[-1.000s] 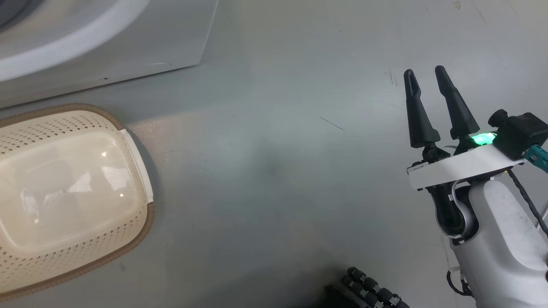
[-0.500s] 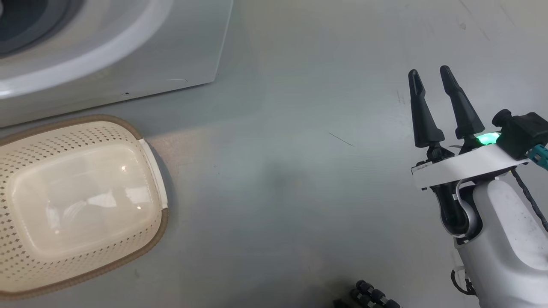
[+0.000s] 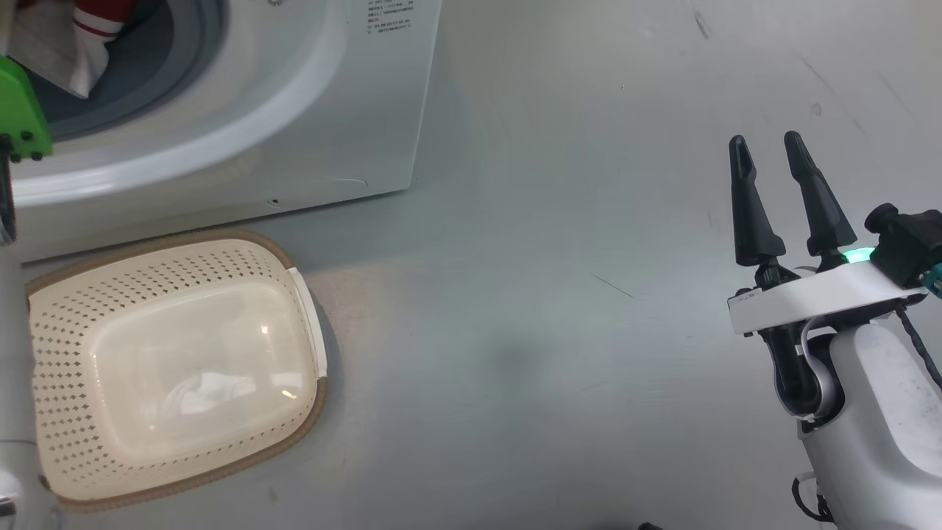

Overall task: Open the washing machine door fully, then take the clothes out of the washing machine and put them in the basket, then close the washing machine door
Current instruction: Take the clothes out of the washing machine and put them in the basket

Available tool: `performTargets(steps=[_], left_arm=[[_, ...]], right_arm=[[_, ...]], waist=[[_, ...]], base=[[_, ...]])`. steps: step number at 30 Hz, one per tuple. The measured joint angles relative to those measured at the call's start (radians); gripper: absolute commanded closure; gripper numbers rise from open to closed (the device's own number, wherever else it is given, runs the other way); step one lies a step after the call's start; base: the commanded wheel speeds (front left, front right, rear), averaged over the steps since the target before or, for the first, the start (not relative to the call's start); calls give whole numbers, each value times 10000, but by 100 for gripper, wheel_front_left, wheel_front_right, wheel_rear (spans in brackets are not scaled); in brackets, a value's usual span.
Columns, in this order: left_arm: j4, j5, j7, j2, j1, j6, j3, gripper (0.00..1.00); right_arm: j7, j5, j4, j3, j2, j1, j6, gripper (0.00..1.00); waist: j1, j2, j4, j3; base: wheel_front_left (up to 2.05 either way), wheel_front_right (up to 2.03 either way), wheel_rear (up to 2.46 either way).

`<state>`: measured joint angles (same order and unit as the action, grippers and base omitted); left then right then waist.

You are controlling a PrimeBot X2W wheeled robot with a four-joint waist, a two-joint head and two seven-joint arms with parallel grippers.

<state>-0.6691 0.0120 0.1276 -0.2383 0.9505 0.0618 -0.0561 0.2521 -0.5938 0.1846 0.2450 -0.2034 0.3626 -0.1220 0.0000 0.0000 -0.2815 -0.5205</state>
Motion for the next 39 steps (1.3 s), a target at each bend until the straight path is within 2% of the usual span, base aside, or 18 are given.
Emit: performTargets(steps=[12,25,39], left_arm=[[-104,602,-1766,895,-1705,-420,23,100],[199,773,-3352,1383,-3428,-675,201,100],[1427,849,-3680,1693,-4898,-694,422,100]], right_arm=[[0,336,232,-290,-128,-852,0,0],[0,510,343,-410,-128,-1699,0,0],[0,686,370,-462,75,-2332,0,0]], waist=[[0,0,634,1258],[0,0,1367,2529],[-1,0,1865,3602]], base=[[0,0,0],[0,0,0],[0,0,0]])
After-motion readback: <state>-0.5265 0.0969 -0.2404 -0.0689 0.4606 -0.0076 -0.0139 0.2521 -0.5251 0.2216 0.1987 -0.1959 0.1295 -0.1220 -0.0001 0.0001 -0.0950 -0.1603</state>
